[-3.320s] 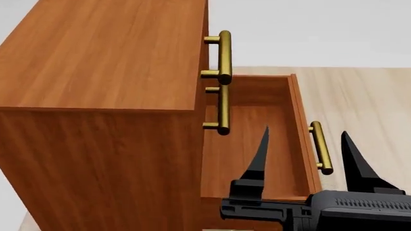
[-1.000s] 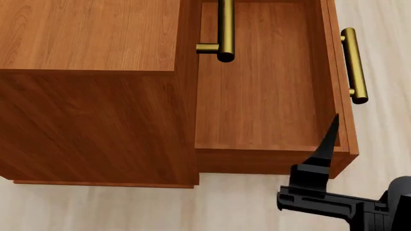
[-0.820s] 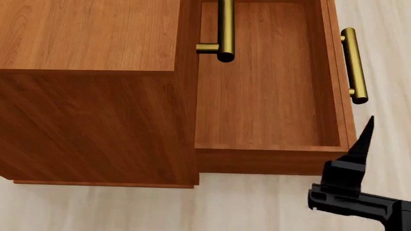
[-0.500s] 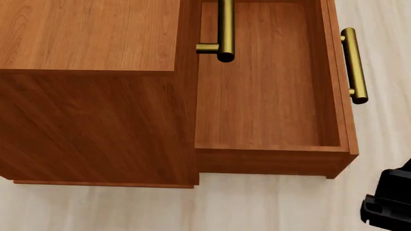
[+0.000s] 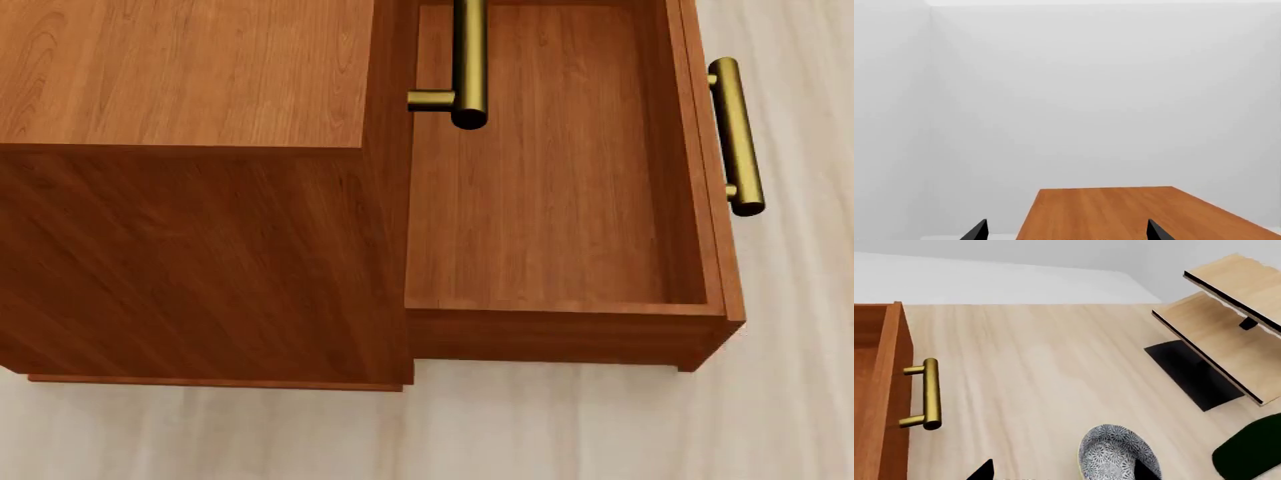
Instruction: Put the bowl in the bottom drawer of the cabinet.
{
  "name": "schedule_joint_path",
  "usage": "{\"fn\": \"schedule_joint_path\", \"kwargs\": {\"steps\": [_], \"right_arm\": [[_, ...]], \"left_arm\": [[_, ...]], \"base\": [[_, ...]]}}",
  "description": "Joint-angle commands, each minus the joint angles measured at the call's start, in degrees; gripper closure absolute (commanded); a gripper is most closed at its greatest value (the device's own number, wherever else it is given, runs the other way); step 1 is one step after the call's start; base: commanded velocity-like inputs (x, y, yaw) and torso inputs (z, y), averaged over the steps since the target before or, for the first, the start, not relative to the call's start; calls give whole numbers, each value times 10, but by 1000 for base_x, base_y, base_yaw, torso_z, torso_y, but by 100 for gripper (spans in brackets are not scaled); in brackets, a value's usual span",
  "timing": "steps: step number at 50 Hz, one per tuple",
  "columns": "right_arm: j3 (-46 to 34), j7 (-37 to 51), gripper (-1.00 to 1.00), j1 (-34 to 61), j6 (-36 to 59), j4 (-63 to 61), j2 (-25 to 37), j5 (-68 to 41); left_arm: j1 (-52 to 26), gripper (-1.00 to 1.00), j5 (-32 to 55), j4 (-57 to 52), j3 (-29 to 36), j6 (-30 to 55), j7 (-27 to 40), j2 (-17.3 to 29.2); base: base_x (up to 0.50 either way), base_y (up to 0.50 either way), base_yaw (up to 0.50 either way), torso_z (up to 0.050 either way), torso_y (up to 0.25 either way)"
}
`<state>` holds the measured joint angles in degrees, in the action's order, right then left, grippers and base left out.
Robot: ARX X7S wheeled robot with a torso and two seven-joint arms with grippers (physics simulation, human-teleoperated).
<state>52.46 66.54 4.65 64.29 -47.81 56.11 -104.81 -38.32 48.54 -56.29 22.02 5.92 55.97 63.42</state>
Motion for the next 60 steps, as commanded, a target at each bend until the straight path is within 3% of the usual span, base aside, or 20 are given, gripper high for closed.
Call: {"fn": "schedule_joint_path", "kwargs": {"steps": [1,35,60], "right_arm": [[98,-27,-100,-40,38,34,-19,-7],[121,-86,-100,-36,38,135,-53,126],[52,-115,-100,-9,6,233,-47,205]], "left_arm": [[-9,-100,1,1,6,4,-1,-4],[-1,-100,-1,1,8,-10,2,5],[-18,-100,-2,0,21,3,1,-3]], "base": [[0,0,0,0,0],[0,0,0,0,0],[0,0,0,0,0]]}}
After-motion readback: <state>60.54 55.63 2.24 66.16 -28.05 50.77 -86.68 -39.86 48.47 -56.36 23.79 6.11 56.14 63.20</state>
